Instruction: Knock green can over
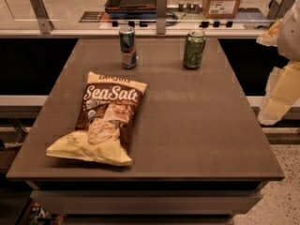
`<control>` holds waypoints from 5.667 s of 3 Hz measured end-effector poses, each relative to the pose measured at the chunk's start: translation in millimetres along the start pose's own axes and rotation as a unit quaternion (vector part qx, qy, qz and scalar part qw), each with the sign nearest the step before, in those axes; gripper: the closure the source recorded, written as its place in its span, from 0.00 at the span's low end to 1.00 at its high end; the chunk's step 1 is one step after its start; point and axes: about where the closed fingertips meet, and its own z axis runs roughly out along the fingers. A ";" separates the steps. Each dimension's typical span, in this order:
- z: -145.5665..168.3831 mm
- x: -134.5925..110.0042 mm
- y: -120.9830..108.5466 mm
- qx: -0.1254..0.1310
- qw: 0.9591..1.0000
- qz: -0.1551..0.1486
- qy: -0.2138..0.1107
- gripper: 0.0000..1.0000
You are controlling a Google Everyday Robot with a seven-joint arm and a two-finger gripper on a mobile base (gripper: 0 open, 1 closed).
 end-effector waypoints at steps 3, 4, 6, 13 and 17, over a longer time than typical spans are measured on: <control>1.1 6.4 -40.7 0.061 0.995 0.059 -0.060 0.00; 9.0 2.8 -65.5 0.111 0.983 0.119 -0.086 0.00; 38.1 -12.3 -110.1 0.170 0.942 0.245 -0.152 0.00; 122.9 -69.5 -212.0 0.200 0.878 0.286 -0.328 0.00; 165.8 -105.2 -252.3 0.184 0.821 0.292 -0.456 0.00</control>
Offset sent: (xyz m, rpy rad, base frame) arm 0.0347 -0.0201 0.0138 0.0848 -0.1112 -0.0576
